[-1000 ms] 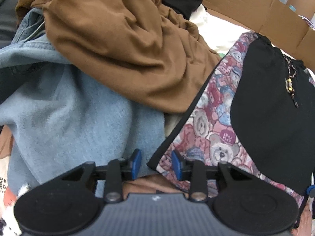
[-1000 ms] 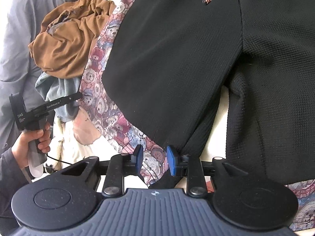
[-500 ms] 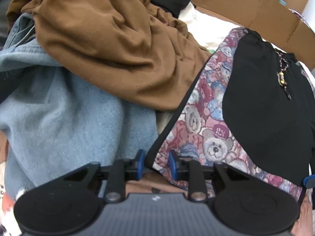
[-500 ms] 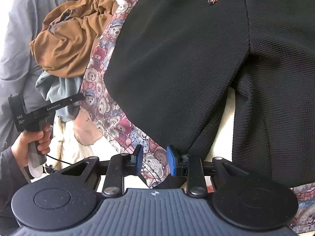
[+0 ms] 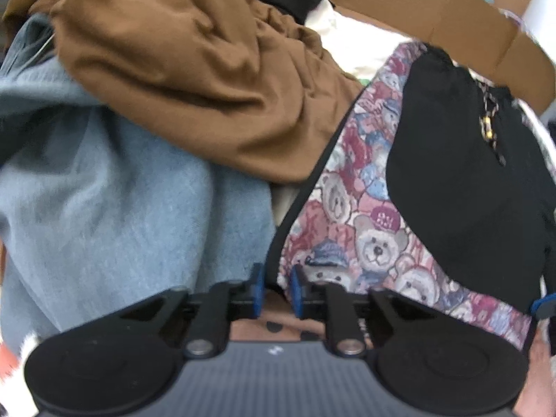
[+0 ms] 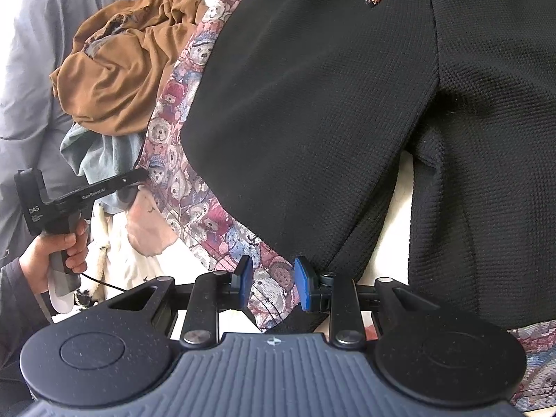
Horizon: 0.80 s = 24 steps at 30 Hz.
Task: Fold clothes
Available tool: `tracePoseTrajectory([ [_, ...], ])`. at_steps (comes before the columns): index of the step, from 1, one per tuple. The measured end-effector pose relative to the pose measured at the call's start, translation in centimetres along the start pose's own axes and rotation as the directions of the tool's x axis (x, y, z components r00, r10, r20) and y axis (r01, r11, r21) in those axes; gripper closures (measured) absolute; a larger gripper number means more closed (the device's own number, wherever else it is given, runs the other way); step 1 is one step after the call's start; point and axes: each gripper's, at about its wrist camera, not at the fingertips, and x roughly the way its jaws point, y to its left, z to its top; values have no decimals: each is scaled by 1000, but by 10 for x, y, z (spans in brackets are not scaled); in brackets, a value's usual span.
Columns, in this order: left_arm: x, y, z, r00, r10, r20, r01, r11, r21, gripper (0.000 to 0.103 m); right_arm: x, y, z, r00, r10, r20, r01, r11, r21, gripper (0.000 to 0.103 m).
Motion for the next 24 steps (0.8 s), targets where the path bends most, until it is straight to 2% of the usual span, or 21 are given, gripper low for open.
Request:
tracePoseTrajectory([
  [3, -8, -4, 0, 1000, -14, 0, 14, 1000, -20, 95, -1, 6, 1, 1000, 5, 22, -4, 1000, -21, 75],
  [7, -23, -25, 0, 998, -70, -10, 70, 998, -12, 96, -4, 14, 3, 997, 40, 67, -37, 998, -46, 68],
  [16, -38, -71, -2, 987, -161, -19, 161, 987, 23, 96, -1, 27, 11, 993, 81, 81, -76, 995, -66, 68],
  [20, -40, -93, -8, 979, -200, -28, 201, 979, 28, 96, -3, 23, 17, 980, 168, 102, -169, 986, -3, 67],
  [24, -37, -114, -16, 972, -233, -37, 233, 972, 24, 96, 4, 30, 23, 974, 204, 103, -206, 978, 12, 66],
])
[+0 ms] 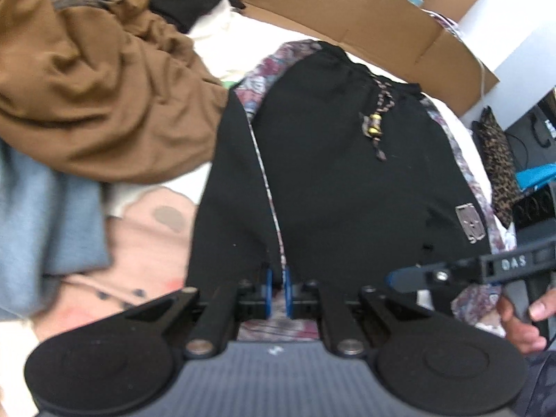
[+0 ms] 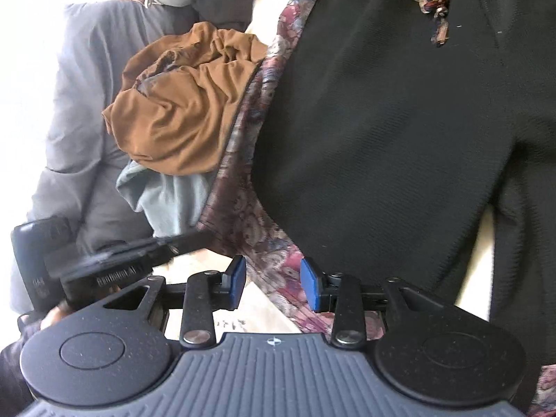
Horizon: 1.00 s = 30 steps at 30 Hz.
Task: Fold clothes
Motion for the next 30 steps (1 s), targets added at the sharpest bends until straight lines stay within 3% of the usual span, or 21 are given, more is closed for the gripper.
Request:
tracePoseTrajectory([
  [14, 19, -46, -15, 997, -75, -12, 75, 997, 24, 96, 14, 4, 15, 999, 38, -11, -37, 997, 67, 66],
  [23, 22, -63, -12, 998, -68, -16, 69, 995, 69, 96, 37, -1, 25, 989, 0, -147, 27, 984, 176, 66],
  [26, 22, -73, -10, 998, -49, -27, 51, 992, 112, 96, 37, 5, 26, 986, -12, -169, 41, 985, 170, 72],
  [28, 21, -79, -8, 998, -41, -42, 46, 991, 124, 96, 30, 5, 27, 985, -33, -167, 62, 984, 167, 91],
  [30, 18, -85, -4, 997, -50, -66, 58, 990, 129, 95, 20, 5, 30, 984, -53, -169, 81, 984, 161, 97],
])
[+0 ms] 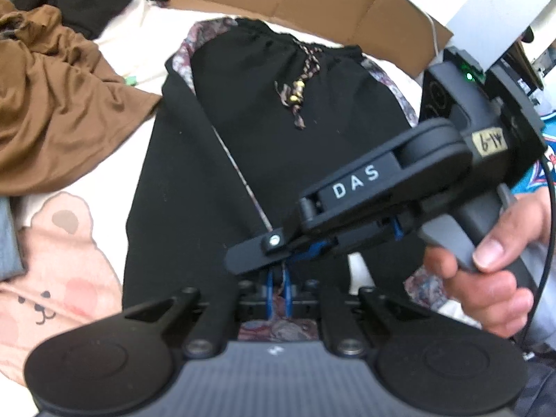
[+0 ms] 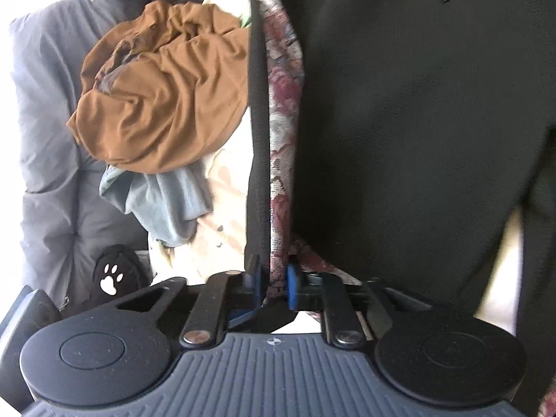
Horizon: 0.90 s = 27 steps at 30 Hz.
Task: Fold clothes
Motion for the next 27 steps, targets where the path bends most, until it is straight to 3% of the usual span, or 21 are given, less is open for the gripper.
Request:
tracePoseTrajectory([
  [4, -8, -15, 11, 1000, -17, -26, 18, 999, 36, 82, -28, 4, 1, 998, -51, 24, 52, 998, -46, 98],
  [14, -46, -38, 30, 999, 41, -6, -40, 997, 59, 83, -92, 11, 12, 968, -250, 25, 251, 961, -112, 99],
  [22, -53, -46, 38, 996, 83, 23, -83, 996, 12, 83, -147, 27, 8, 942, -336, 1, 333, 933, -135, 99],
  [27, -56, -59, 44, 992, 121, 39, -121, 993, -1, 77, -182, 26, 9, 930, -368, -3, 361, 914, -184, 99],
])
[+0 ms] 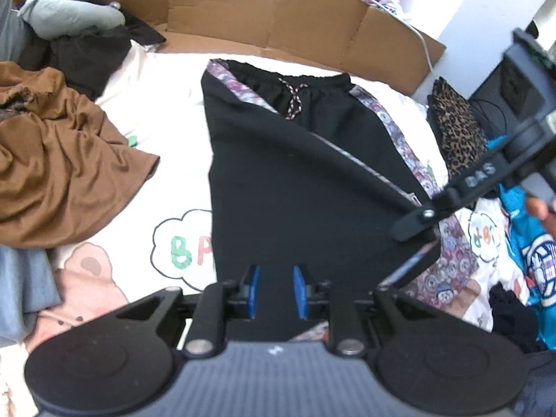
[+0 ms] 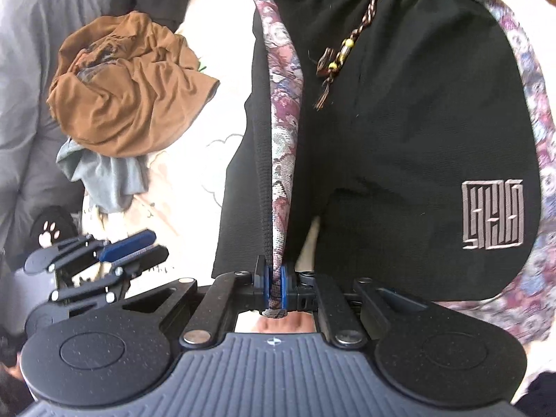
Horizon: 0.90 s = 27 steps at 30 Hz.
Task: Fold clothes
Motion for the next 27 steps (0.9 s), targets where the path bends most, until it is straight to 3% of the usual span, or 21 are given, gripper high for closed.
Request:
tracePoseTrajectory([
  [5, 4, -8, 3, 999, 42, -27, -42, 999, -15, 77, -33, -30, -15, 998, 18, 67, -17, 1000, -21, 99],
  [11, 24, -16, 3, 998, 36, -47, -38, 999, -35, 77, -48, -78, -35, 986, 59, 154, -66, 997, 37, 99],
  [21, 70, -28, -15, 994, 18, -106, -23, 999, -46, 75, -32, -136, -66, 969, 78, 234, -107, 988, 113, 99],
  [27, 96, -23, -34, 991, -9, -134, -2, 996, -86, 74, -15, -170, -82, 973, 5, 229, -45, 984, 170, 99],
])
